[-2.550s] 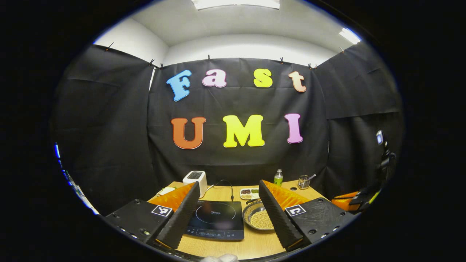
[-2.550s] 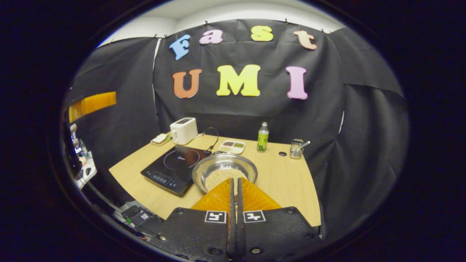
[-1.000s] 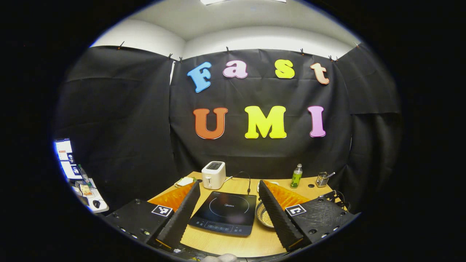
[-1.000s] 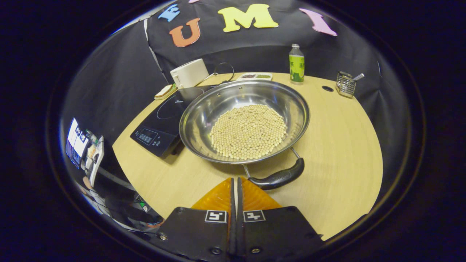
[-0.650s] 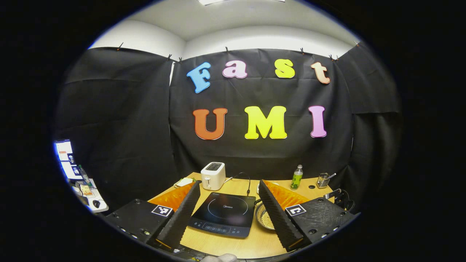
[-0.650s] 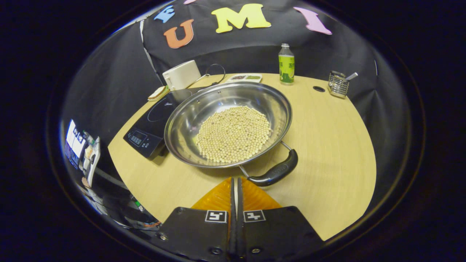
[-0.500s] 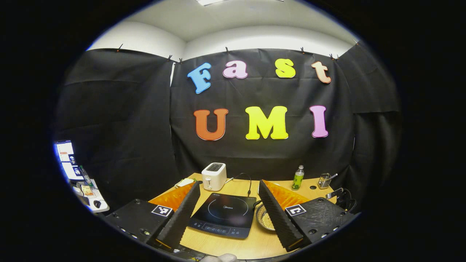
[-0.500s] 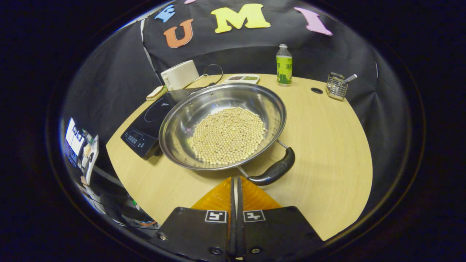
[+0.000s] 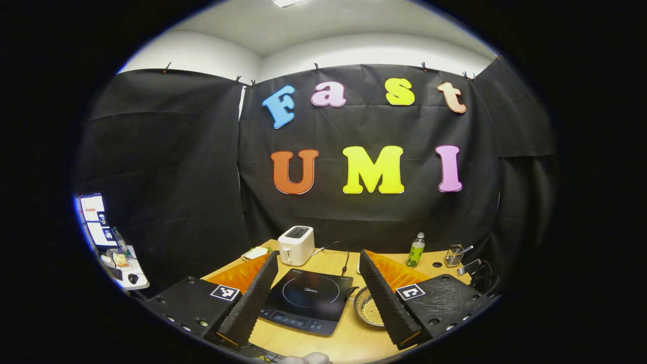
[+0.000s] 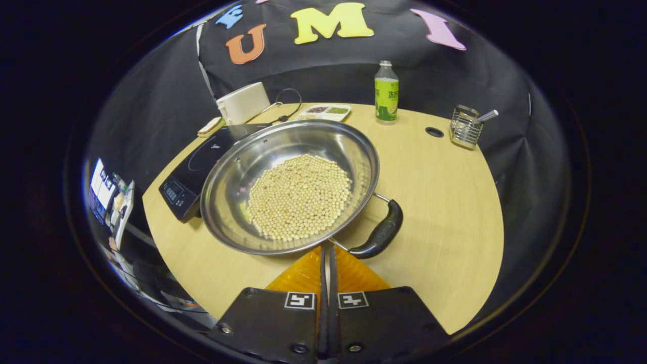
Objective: First push the handle of the pot to place it horizontally, then grasp the pot with both hands and set it on the induction cooktop.
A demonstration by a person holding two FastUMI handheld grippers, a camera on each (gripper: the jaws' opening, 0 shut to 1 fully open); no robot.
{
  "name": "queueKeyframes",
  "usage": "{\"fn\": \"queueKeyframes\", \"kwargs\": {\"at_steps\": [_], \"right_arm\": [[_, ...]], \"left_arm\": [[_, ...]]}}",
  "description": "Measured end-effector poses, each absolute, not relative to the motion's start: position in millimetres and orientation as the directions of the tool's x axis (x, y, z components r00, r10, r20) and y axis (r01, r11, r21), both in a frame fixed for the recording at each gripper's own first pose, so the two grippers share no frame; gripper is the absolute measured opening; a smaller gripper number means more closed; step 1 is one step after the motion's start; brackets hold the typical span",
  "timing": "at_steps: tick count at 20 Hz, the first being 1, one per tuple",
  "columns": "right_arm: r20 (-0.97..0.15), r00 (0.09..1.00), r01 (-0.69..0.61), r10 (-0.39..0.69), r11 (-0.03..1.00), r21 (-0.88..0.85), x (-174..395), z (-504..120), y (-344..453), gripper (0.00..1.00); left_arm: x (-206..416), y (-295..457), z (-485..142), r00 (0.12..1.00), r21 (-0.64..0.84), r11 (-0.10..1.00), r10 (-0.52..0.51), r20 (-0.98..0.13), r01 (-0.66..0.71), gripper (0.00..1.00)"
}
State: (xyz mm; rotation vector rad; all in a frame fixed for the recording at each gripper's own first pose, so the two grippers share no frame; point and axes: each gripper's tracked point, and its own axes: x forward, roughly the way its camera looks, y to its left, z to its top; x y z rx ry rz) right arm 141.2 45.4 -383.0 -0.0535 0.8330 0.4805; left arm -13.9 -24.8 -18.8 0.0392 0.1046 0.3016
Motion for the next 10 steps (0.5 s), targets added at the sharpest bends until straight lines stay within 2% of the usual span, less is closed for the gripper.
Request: {"fn": "queueKeyframes", "kwargs": {"at_steps": [2,5,6,8,10], "right_arm": [[-0.723,0.571,-0.435,0.388,0.890,0.135,149.4,-382.8,38.3,0.04],[-0.726,0.573,-0.440,0.380,0.890,0.118,161.0,-382.9,28.6,0.00],[-0.727,0.573,-0.442,0.378,0.890,0.115,164.6,-382.9,26.4,0.04],[-0.730,0.572,-0.443,0.374,0.890,0.109,171.1,-383.5,22.9,0.04],[-0.733,0.575,-0.443,0.365,0.891,0.096,177.9,-383.3,18.0,0.00]], "left_arm": [[-8.9,-27.8,-19.9,0.946,0.058,0.951,0.310,-0.098,-0.305,0.96],[-3.5,-35.1,-23.3,0.942,0.061,0.947,0.320,-0.103,-0.315,0.97],[-2.0,-36.0,-23.3,0.941,0.060,0.946,0.324,-0.102,-0.319,0.97],[-0.4,-36.2,-24.9,0.937,0.060,0.942,0.334,-0.103,-0.329,0.97],[0.0,-36.0,-25.4,0.933,0.058,0.939,0.344,-0.104,-0.339,0.97]]}}
